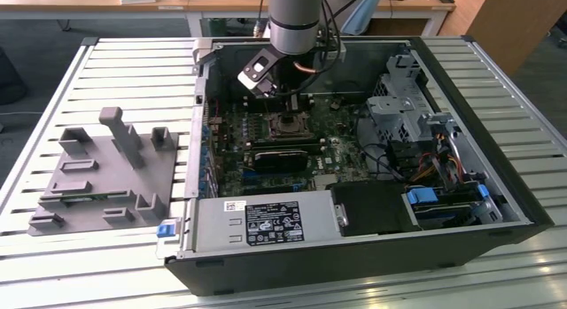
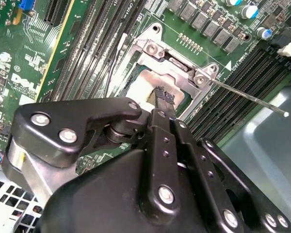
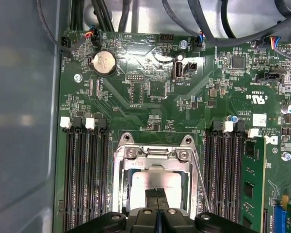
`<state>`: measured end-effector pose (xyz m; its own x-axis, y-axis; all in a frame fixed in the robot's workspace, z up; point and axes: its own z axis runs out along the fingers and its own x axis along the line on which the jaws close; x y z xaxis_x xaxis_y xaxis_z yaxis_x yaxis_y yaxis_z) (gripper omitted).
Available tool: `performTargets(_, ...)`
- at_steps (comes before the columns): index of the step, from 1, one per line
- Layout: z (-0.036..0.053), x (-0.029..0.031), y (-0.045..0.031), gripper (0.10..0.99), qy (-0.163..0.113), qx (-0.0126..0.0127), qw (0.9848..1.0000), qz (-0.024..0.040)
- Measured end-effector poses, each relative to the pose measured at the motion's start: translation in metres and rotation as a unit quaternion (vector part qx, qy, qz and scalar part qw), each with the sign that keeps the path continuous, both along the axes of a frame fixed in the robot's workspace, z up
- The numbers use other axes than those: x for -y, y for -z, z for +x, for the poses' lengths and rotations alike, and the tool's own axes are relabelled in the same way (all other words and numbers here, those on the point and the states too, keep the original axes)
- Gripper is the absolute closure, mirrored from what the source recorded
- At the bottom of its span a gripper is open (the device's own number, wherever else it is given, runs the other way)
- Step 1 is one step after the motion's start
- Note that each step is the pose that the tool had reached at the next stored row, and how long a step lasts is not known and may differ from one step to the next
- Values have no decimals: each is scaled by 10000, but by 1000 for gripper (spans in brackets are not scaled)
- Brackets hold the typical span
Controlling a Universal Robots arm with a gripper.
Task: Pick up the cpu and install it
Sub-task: 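Install the first cpu locking lever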
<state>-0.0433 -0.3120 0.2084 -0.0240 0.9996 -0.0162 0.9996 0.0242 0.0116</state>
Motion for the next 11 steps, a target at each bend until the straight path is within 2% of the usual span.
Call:
performTargets(3, 0, 0, -28, 980, 0, 0, 10000, 0)
performTargets(6, 1, 0, -97, 980, -1, 0, 10000, -5)
performTargets(11, 0, 0, -302, 980, 0, 0, 10000, -5)
